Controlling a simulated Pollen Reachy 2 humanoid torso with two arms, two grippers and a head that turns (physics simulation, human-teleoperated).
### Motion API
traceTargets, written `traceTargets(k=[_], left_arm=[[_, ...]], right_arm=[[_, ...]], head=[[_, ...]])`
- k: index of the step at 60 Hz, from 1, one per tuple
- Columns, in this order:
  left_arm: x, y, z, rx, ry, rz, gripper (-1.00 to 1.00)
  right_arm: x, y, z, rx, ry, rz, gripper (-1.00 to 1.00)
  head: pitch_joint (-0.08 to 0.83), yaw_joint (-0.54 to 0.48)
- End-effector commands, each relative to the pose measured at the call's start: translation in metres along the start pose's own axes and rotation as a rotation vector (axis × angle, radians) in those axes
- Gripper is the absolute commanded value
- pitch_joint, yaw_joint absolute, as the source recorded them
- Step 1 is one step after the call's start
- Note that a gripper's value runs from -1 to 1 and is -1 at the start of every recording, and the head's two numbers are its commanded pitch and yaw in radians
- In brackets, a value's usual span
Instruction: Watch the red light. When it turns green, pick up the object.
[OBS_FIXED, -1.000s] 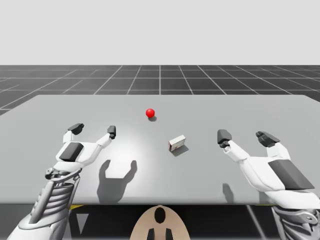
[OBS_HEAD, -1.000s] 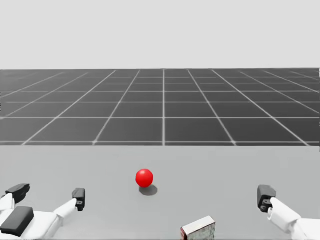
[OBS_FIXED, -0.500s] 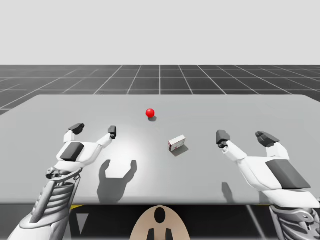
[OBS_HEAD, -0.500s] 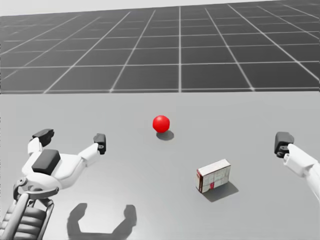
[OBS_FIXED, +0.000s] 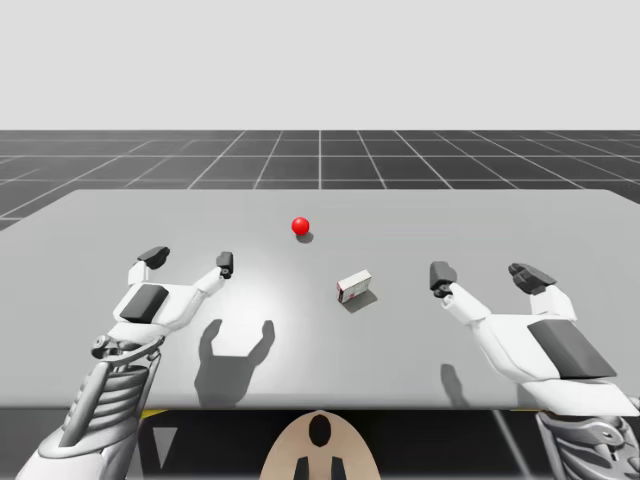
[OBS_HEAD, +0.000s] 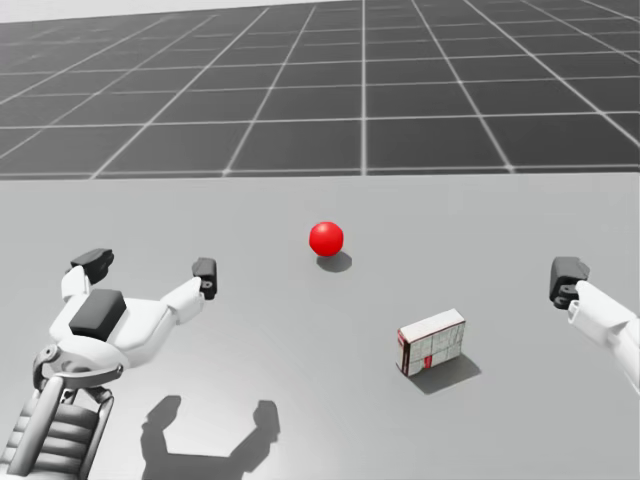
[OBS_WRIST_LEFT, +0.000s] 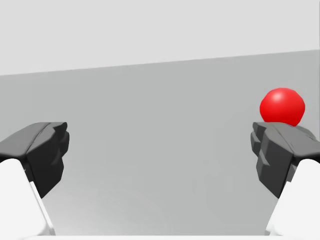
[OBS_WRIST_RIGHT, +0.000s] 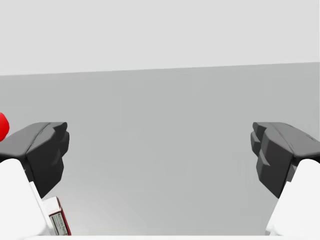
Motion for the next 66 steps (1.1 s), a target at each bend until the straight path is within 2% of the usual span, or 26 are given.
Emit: traceTargets(k=[1,66], left_arm=[[0.0003,0.0000,0.0003,-0.001,-0.005,0.001,-1.00],[0.0005,-0.0011,0.0009,-0.004,-0.006,-0.003,-1.00]], right_arm=[[-0.0014,0.0022,0.0007,0.000,0.005,-0.013,-1.00],[-0.0027,0.0031,0.0001,-0.011,0.004,0.012,-1.00]], head=[[0.440,0.09],[0.437,0.09]])
